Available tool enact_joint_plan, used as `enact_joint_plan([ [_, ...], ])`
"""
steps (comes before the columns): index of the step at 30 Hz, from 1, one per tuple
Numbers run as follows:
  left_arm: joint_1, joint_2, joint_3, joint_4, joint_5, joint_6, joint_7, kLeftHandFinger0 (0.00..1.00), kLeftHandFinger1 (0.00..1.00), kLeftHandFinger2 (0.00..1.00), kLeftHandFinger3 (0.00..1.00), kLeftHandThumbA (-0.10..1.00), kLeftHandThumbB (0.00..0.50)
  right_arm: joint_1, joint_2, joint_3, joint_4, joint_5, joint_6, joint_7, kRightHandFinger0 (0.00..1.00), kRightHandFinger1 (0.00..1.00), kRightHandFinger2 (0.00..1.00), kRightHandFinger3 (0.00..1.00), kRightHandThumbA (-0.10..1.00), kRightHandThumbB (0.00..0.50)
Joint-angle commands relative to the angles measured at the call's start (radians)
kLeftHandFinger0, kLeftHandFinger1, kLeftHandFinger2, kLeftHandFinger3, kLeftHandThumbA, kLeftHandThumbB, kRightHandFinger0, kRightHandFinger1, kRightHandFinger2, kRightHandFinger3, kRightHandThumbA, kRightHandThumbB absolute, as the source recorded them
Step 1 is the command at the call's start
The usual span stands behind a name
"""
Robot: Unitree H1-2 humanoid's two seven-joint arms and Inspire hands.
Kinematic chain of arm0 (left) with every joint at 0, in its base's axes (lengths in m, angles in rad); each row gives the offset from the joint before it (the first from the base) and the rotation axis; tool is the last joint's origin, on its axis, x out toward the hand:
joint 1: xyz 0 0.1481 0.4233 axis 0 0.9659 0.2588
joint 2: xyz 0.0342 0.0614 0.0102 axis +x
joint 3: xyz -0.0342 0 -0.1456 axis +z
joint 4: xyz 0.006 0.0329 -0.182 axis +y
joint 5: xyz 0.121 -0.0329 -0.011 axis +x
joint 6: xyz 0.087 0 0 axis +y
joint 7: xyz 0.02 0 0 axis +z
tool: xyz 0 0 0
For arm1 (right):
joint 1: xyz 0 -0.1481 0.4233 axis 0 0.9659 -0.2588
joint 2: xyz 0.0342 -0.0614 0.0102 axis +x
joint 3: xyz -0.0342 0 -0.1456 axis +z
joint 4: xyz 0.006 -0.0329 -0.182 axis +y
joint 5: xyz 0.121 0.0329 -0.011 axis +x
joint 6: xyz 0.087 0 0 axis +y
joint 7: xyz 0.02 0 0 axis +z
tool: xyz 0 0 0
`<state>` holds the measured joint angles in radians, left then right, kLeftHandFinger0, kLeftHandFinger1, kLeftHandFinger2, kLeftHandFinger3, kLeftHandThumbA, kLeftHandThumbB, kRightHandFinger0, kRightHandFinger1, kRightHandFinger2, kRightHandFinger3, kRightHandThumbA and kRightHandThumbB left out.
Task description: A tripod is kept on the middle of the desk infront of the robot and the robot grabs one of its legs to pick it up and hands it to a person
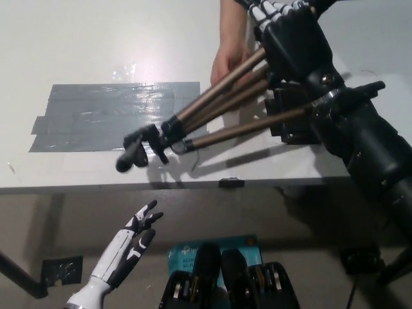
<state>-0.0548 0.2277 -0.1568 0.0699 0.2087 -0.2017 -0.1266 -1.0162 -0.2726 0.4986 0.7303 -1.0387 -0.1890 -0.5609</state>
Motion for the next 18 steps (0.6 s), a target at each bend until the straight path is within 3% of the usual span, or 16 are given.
enact_joint_plan([
  [1, -0.012, 0.018, 0.0, -0.034, 0.006, 0.007, -0.019, 0.98, 0.94, 0.89, 1.0, 1.0, 0.196, -0.148, 0.014, -0.017, 0.022, 0.029, -0.012, -0.013, 0.0, 0.41, 0.85, 0.87, -0.1, 0.209],
  [4, -0.013, 0.02, 0.001, -0.038, 0.008, 0.007, -0.022, 0.99, 0.94, 0.87, 1.0, 1.0, 0.197, -0.18, 0.023, -0.017, 0.056, 0.035, -0.005, 0.003, 0.0, 0.4, 0.88, 0.89, -0.1, 0.197],
  [6, -0.016, 0.019, 0.0, -0.037, 0.009, 0.007, -0.023, 0.99, 0.94, 0.87, 1.0, 1.0, 0.19, -0.217, 0.029, -0.009, 0.112, 0.026, -0.003, -0.014, 0.0, 0.37, 0.84, 0.89, -0.1, 0.203],
  [14, -0.021, 0.018, -0.001, -0.036, 0.011, 0.005, -0.025, 1.0, 0.91, 0.83, 1.0, 1.0, 0.198, -0.329, 0.063, -0.001, 0.295, 0.054, 0.002, 0.004, 0.0, 0.27, 0.79, 0.75, -0.1, 0.2],
  [15, -0.023, 0.021, -0.003, -0.037, 0.018, -0.001, -0.024, 1.0, 0.89, 0.82, 1.0, 1.0, 0.194, -0.33, 0.07, -0.016, 0.294, 0.074, 0.036, 0.061, 0.13, 0.45, 0.92, 0.86, 0.06, 0.211],
  [16, -0.026, 0.022, -0.005, -0.036, 0.022, -0.004, -0.024, 1.0, 0.89, 0.81, 1.0, 1.0, 0.194, -0.328, 0.074, -0.028, 0.285, 0.093, 0.071, 0.124, 0.11, 0.36, 0.67, 0.68, 0.22, 0.227],
  [17, -0.026, 0.022, -0.006, -0.035, 0.021, -0.005, -0.024, 0.99, 0.88, 0.81, 1.0, 1.0, 0.189, -0.324, 0.074, -0.042, 0.265, 0.121, 0.078, 0.188, 0.36, 0.64, 0.86, 0.9, 0.35, 0.279],
  [18, -0.025, 0.022, -0.006, -0.035, 0.017, -0.005, -0.027, 0.97, 0.88, 0.81, 1.0, 1.0, 0.186, -0.314, 0.07, -0.074, 0.206, 0.213, 0.096, 0.412, 1.0, 1.0, 1.0, 1.0, 0.54, 0.425],
])
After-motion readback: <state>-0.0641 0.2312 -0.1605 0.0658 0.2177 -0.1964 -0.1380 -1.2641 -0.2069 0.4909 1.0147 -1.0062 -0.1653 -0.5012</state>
